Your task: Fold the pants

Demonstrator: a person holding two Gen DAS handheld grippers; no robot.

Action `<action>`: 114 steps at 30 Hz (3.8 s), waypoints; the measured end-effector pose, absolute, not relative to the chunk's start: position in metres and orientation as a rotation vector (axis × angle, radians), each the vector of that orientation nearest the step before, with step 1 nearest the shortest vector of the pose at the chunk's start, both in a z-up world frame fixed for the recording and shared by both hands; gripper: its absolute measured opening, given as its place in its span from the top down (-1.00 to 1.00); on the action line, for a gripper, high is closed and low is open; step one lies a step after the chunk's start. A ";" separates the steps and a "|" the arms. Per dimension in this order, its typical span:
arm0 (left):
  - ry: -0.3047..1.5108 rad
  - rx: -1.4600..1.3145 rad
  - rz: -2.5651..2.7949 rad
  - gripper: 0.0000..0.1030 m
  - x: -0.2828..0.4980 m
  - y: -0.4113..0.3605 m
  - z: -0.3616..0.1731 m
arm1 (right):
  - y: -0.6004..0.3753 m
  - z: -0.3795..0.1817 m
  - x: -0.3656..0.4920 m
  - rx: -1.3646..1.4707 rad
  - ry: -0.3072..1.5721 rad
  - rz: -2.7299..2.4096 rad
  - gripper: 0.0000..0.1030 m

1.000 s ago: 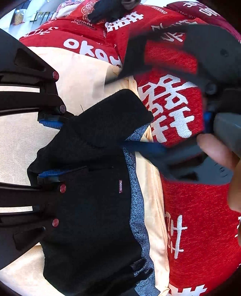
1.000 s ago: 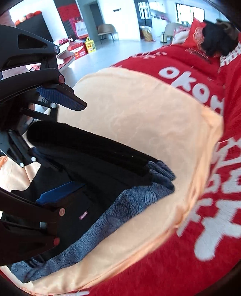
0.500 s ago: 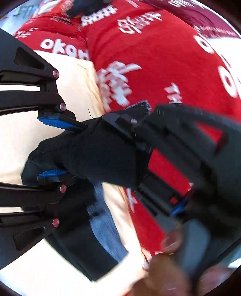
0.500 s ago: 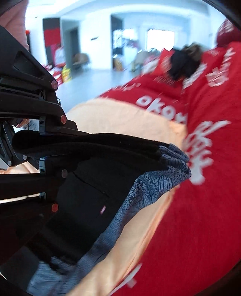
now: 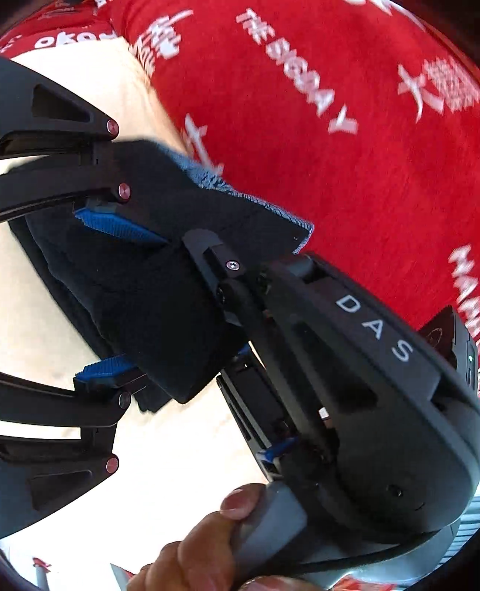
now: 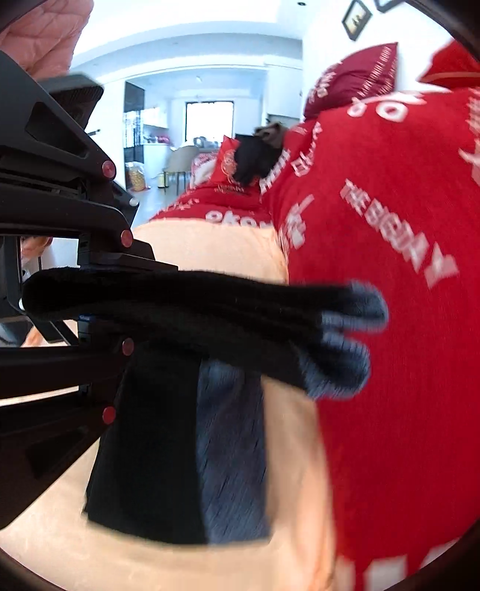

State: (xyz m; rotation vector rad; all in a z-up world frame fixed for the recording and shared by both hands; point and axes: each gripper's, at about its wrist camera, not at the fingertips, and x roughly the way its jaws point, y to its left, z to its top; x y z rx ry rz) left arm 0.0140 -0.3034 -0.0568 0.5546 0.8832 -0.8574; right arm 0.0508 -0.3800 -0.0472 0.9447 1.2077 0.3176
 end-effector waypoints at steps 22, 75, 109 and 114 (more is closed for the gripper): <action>1.268 0.502 -0.606 -0.79 0.043 -0.218 -0.080 | -0.417 -0.117 -0.017 0.683 1.395 -0.083 0.43; 1.463 0.301 -0.370 -0.81 0.096 -0.170 -0.111 | -0.415 -0.107 -0.091 0.749 1.396 -0.236 -0.54; 1.519 0.233 -0.399 -1.00 0.144 -0.171 -0.164 | -0.410 -0.120 -0.043 0.715 1.429 -0.164 -0.29; 1.541 0.206 -0.403 -1.00 0.150 -0.165 -0.163 | -0.411 -0.118 -0.038 0.711 1.423 -0.147 -0.39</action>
